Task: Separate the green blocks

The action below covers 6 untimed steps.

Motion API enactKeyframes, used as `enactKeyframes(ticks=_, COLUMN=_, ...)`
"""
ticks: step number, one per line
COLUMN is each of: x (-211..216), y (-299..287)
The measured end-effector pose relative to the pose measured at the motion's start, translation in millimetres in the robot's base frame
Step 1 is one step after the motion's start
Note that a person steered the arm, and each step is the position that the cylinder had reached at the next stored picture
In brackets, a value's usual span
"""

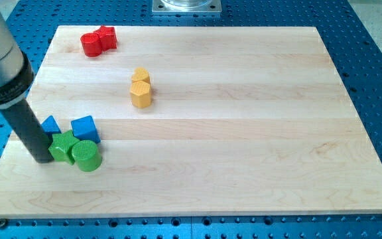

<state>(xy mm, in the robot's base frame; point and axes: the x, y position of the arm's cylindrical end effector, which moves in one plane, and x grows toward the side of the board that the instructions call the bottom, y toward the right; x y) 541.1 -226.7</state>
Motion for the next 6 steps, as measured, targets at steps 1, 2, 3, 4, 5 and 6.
enactKeyframes(ticks=1, x=21.9, y=1.4)
enactKeyframes(ticks=2, x=21.7, y=1.4)
enactKeyframes(ticks=3, x=21.8, y=1.4)
enactKeyframes(ticks=4, x=21.8, y=1.4)
enactKeyframes(ticks=5, x=11.3, y=12.4)
enactKeyframes(ticks=6, x=12.4, y=54.8)
